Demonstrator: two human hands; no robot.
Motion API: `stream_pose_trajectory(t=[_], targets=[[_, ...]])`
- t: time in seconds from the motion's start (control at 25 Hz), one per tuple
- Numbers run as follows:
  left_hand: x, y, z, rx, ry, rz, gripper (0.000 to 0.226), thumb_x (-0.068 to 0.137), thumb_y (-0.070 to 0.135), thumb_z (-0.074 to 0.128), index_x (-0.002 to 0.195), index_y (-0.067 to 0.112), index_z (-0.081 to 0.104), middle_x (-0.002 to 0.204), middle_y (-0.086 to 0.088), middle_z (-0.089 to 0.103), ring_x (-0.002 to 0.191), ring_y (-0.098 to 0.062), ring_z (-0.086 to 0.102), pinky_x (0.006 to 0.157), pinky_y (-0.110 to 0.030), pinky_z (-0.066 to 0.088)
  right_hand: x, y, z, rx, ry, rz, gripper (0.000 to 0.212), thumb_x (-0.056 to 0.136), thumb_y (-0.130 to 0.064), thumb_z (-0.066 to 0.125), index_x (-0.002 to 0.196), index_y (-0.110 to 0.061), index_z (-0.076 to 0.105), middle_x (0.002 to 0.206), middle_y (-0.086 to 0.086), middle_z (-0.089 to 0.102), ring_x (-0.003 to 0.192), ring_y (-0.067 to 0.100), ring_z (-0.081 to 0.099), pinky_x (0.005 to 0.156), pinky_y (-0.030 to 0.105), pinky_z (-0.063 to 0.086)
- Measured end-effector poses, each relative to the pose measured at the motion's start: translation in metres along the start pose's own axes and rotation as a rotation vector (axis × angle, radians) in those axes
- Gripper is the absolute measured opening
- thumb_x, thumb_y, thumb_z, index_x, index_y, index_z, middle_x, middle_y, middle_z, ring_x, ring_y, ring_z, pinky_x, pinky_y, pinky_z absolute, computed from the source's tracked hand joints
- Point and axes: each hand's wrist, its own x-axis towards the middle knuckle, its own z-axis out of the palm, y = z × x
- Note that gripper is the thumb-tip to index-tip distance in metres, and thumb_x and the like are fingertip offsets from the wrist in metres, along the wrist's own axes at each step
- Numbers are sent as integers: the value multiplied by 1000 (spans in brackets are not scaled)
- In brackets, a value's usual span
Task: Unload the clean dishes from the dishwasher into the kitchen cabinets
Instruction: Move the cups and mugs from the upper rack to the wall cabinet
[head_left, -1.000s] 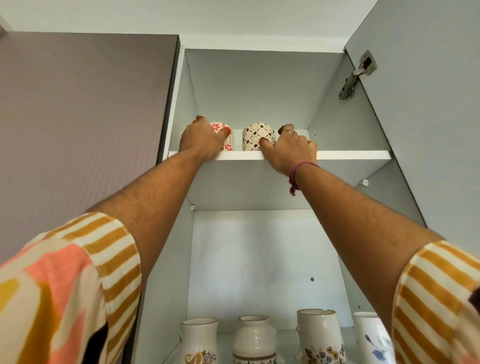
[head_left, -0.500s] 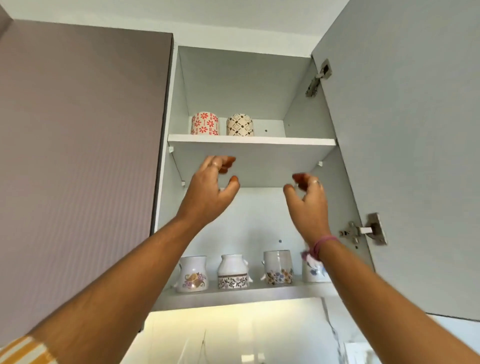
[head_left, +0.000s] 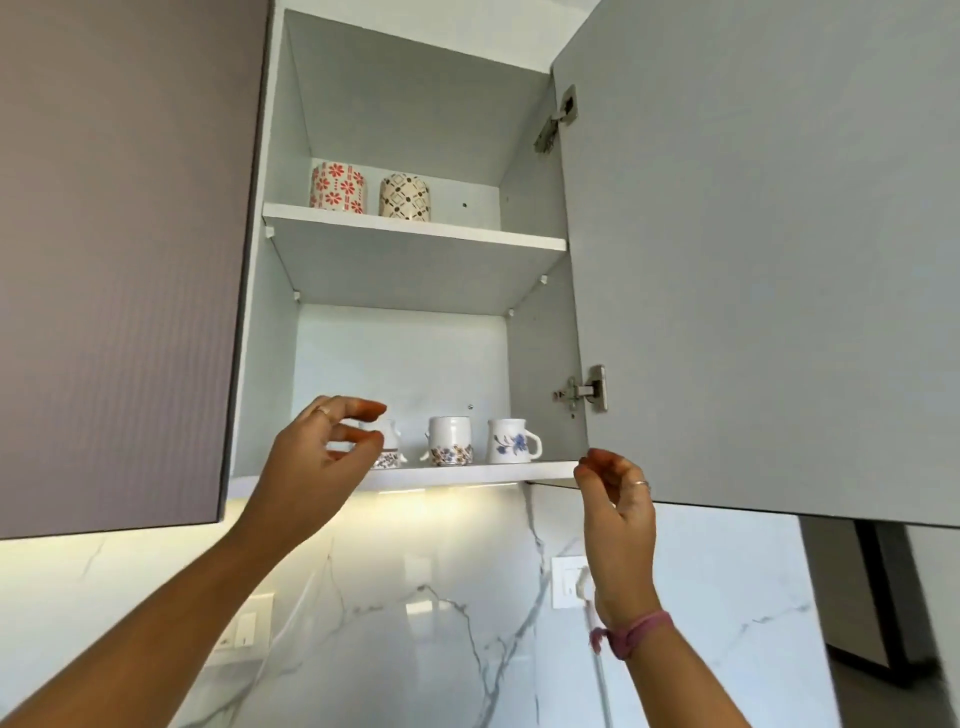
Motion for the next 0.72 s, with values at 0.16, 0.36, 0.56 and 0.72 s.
stream_pose_trajectory(t=[0.16,0.36,0.56,0.72], targets=[[-39,30,9,-82,51,-144,18,90,11,62,96,27,67,91,2,67,73,-5,59,56,-5,41,0,-27,-70,73,127,177,13,91,-14,60,102,-21,61,101,-5,64,101,14,59,89,24,44],[-90,78,35,-184,68,-319,15,86,18,66,93,30,72,90,-12,69,91,-26,65,94,-49,50,1,-60,-160,160,222,323,36,87,-21,67,119,-20,49,103,-5,59,104,13,56,95,29,41],[-131,143,57,-226,52,-347,15,78,23,66,89,30,73,84,3,73,90,-24,67,92,-48,51,-1,-103,-210,172,147,171,46,84,-15,71,124,-25,49,122,-8,57,114,7,55,89,20,41],[-137,182,55,-284,83,-330,20,90,5,59,93,20,72,80,-1,73,90,-21,68,92,-43,52,-7,-128,-210,133,47,51,53,82,-6,71,128,-22,51,119,-7,63,115,6,56,102,26,40]])
